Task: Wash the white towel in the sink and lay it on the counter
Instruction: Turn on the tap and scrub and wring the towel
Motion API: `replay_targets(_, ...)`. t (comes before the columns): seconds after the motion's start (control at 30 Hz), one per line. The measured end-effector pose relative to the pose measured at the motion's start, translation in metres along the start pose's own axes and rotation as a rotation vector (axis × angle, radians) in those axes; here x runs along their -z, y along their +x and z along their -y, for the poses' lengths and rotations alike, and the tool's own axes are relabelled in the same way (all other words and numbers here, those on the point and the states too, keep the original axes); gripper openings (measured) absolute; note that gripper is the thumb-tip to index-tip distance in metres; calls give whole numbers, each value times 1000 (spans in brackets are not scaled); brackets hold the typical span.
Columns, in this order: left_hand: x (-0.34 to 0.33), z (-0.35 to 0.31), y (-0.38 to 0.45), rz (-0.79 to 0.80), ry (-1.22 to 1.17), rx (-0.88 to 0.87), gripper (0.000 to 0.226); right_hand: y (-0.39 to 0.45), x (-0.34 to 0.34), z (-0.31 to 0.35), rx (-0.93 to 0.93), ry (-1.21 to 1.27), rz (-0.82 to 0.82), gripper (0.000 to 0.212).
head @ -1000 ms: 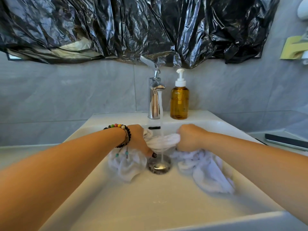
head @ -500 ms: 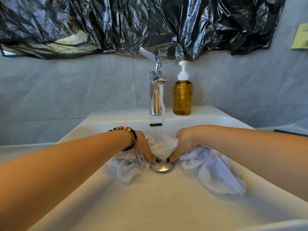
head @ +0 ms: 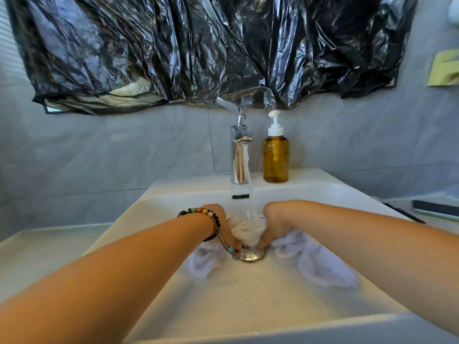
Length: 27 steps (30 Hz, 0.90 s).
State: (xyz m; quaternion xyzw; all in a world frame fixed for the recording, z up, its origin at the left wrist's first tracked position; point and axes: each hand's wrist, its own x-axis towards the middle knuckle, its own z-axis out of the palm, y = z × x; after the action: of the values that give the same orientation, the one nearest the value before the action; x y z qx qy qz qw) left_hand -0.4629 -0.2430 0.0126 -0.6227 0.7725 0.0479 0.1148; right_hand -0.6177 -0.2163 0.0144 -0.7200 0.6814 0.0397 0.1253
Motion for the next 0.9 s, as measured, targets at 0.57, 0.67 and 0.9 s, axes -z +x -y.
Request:
replay_targets(0.57,3,59,-72,-476,-288,-11,52,-27,15,29,40,-16,-463,65)
replay_targets(0.67,4,61,-75,-453,-373,-72,48,-27,18,22,47,-14,-376,89)
replay_targets(0.9,7,62,-70,-639,-927,-192,30,-28,14,26,149,137,-360,82)
